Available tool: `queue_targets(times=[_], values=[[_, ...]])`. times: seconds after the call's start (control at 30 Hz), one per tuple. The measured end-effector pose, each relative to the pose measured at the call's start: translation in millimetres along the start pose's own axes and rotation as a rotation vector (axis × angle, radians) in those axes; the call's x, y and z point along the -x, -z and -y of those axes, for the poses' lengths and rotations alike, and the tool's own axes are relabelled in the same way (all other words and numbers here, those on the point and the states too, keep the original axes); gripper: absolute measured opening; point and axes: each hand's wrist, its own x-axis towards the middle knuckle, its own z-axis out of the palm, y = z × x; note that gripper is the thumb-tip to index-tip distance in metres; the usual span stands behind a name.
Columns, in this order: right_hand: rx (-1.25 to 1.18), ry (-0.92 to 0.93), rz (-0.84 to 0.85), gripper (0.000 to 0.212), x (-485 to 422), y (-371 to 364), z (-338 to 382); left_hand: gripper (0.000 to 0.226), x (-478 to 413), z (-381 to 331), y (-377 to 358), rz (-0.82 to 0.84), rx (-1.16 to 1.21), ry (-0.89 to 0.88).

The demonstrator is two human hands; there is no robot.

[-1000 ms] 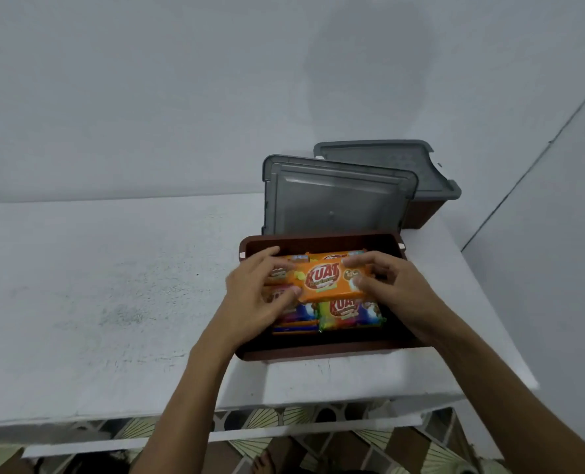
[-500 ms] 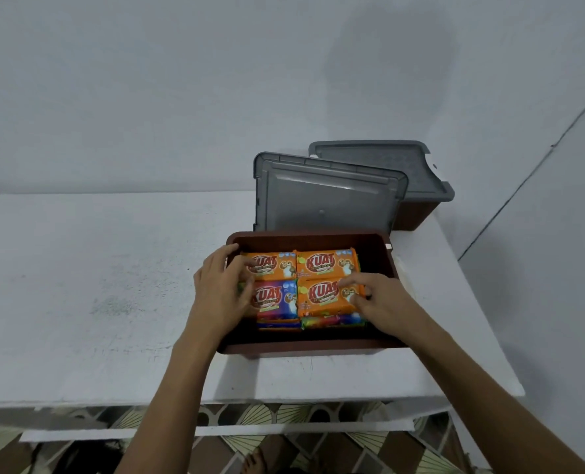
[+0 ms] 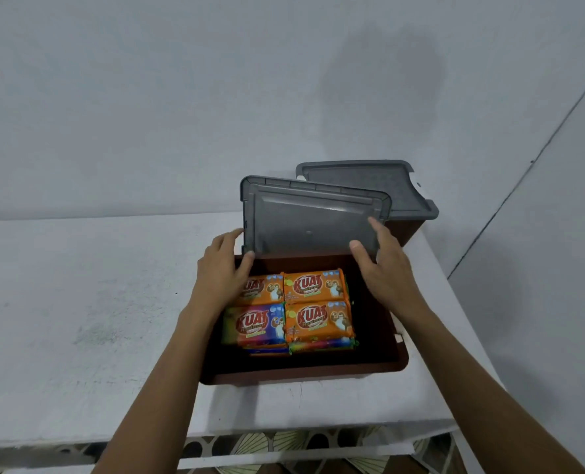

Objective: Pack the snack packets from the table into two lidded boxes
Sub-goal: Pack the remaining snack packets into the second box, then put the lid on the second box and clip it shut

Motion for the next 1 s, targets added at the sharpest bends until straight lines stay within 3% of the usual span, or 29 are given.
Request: queue_targets(times=[0.17, 0.37, 0.47, 0.63, 0.8, 0.9, 1.0], values=[[-0.303, -0.338, 0.035, 0.071, -28, 2, -14, 0.058, -53, -7, -4, 0.148, 0.103, 0.153], [-0.473, -0.381, 0.112, 0.064, -39, -2, -25, 0.059, -75, -3, 0, 0.332, 0.321, 0.257], [-0.533, -0.333, 0.092, 0.054, -41, 3, -27, 0.048, -66, 3, 8, 0.28, 0.424, 0.244], [-0.795, -0.321, -0.054, 0.056, -34, 20, -9, 0.036, -31, 4, 35, 0.031, 0.742, 0.173], [-0.874, -0.331, -0.125, 0.046, -10, 34, -3, 0.036, 11, 5, 61, -0.033, 0.983, 0.295], [-0.77, -0.365, -0.043, 0.051, 7, 33, -8, 0.023, 36, 8, 66, -0.058, 0.851, 0.315], [-0.487, -0.246, -0.031, 0.037, 26, 28, -14, 0.019, 58, 9, 56, -0.093, 0.685, 0.292]])
